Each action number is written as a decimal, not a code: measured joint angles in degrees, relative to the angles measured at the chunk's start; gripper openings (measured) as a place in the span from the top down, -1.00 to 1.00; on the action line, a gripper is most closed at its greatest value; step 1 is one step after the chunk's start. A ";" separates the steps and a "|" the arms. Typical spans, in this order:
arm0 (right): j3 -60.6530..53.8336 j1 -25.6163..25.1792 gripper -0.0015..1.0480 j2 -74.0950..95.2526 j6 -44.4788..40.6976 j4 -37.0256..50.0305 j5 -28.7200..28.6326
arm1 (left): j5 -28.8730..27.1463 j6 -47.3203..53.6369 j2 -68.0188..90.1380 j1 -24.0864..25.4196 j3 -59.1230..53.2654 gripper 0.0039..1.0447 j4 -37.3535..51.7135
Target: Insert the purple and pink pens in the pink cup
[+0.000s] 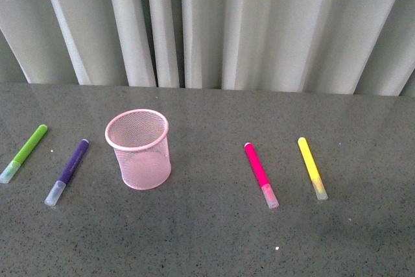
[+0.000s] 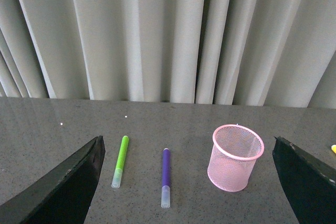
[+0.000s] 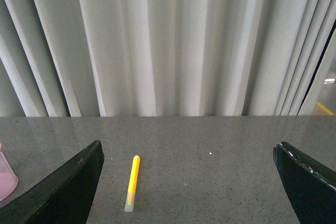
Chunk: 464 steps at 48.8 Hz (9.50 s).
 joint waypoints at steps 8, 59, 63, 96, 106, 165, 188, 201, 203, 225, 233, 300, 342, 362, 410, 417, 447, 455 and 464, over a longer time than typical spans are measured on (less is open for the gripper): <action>0.00 0.00 -0.87 0.00 0.00 0.00 0.00 | 0.00 0.00 0.00 0.00 0.00 -0.88 0.00; 0.00 0.00 -0.87 0.00 0.00 0.00 -0.02 | 6.56 3.28 91.03 -3.74 39.52 -0.88 22.62; 0.00 0.00 -0.87 0.00 0.00 0.00 0.00 | 5.57 5.27 95.54 -3.30 41.81 -0.88 22.29; 0.00 0.00 -0.87 0.00 0.00 0.00 0.00 | 4.87 7.02 114.53 -1.09 59.84 -0.88 5.01; 0.00 0.00 -0.87 0.00 0.00 0.00 0.00 | 4.70 8.28 117.00 -0.17 61.79 -0.88 5.11; 0.00 0.00 -0.87 0.00 0.00 0.00 -0.02 | 0.70 14.19 129.85 0.50 69.88 -0.64 2.80; 0.00 0.00 -0.87 0.00 0.00 0.00 -0.02 | 3.37 9.22 124.89 2.38 68.63 0.76 4.24; 0.00 0.00 -0.87 0.00 0.00 0.00 0.00 | 15.58 -2.73 108.56 -0.92 61.26 0.76 20.15; 0.00 0.00 -0.87 0.00 0.00 0.00 -0.02 | 16.94 -5.40 105.81 -2.58 58.75 0.76 24.57; 0.00 0.00 -0.87 0.00 0.00 0.00 -0.02 | 4.79 -16.44 111.08 -21.81 40.94 0.76 71.19; 0.00 0.00 -0.87 0.00 0.00 0.00 0.00 | 0.26 -18.03 116.08 -20.68 43.47 0.76 73.88; 0.00 0.00 -0.87 0.00 0.00 0.00 0.00 | 3.43 -17.11 115.78 -11.78 41.46 -0.48 69.18; 0.00 0.00 -0.87 0.00 0.00 0.00 -0.07 | -11.43 0.24 66.79 -11.63 10.21 0.32 56.37; 0.00 0.00 -0.87 0.00 0.00 0.00 -0.02 | -6.08 0.15 54.01 -6.12 2.19 0.93 50.66; 0.00 0.00 -0.87 0.00 0.00 0.00 0.00 | -0.04 0.15 20.61 -0.02 -0.02 0.93 21.05; 0.00 0.00 -0.87 0.00 0.00 0.00 0.00 | -0.04 0.15 16.48 -0.02 -0.02 0.93 16.90; 0.00 0.00 -0.87 0.00 0.00 0.00 -0.02 | 0.02 0.13 0.02 -0.02 0.00 0.93 0.20; 0.00 0.00 -0.87 0.00 0.00 0.00 0.00 | 0.02 0.11 0.00 -0.02 0.00 0.86 0.00; 0.00 0.00 -0.87 0.00 0.00 0.00 0.00 | 0.00 0.11 0.00 -0.02 0.00 0.10 0.00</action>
